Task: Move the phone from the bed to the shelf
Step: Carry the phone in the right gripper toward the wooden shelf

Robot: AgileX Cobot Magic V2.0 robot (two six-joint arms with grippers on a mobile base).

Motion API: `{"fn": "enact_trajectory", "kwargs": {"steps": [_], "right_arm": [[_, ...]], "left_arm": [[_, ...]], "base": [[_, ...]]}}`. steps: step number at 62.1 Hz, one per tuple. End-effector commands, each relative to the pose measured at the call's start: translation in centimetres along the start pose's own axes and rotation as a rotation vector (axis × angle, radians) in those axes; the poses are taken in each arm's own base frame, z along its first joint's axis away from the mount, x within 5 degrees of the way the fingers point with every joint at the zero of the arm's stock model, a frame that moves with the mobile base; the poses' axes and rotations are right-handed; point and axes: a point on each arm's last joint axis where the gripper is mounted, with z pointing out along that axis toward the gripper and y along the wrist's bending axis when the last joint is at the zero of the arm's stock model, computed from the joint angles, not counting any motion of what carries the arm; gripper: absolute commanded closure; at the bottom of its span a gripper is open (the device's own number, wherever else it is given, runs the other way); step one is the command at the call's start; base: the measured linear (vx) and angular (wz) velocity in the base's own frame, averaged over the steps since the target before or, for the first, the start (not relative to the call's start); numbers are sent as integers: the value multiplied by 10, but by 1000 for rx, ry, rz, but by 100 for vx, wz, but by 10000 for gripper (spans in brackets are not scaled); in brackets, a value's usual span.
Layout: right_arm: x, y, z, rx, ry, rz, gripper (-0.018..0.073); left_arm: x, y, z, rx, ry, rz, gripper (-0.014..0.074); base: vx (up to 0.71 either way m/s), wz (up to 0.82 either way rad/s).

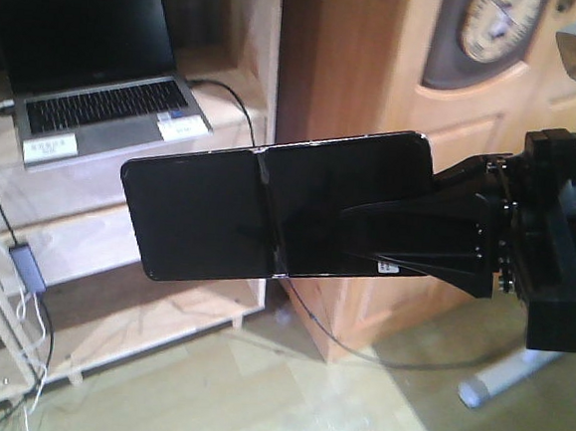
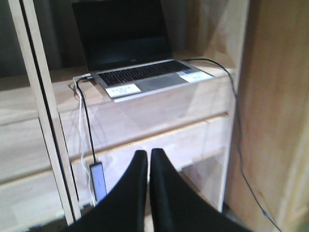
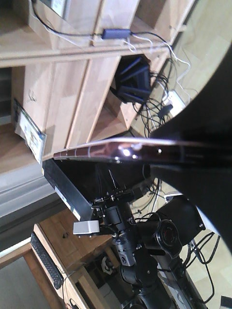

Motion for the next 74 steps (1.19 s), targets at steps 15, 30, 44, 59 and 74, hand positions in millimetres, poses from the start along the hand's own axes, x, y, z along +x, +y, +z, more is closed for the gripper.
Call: {"fn": "enact_trajectory", "kwargs": {"steps": [15, 30, 44, 59, 74], "right_arm": [[-13, 17, -5, -88, -72, -22, 561], [-13, 17, -5, -88, -72, -22, 561], [-13, 17, -5, -88, -72, -22, 561], [-13, 17, -5, -88, -72, -22, 561], [-13, 17, -5, -88, -72, -22, 561]], "left_arm": [[-4, 0, 0, 5, -71, -9, 595], [-4, 0, 0, 5, -71, -9, 595], [-4, 0, 0, 5, -71, -9, 595], [-4, 0, 0, 5, -71, -9, 595], [-4, 0, 0, 5, -71, -9, 595]], "base": [[38, 20], [34, 32], [30, 44], [24, 44], [18, 27]]}}
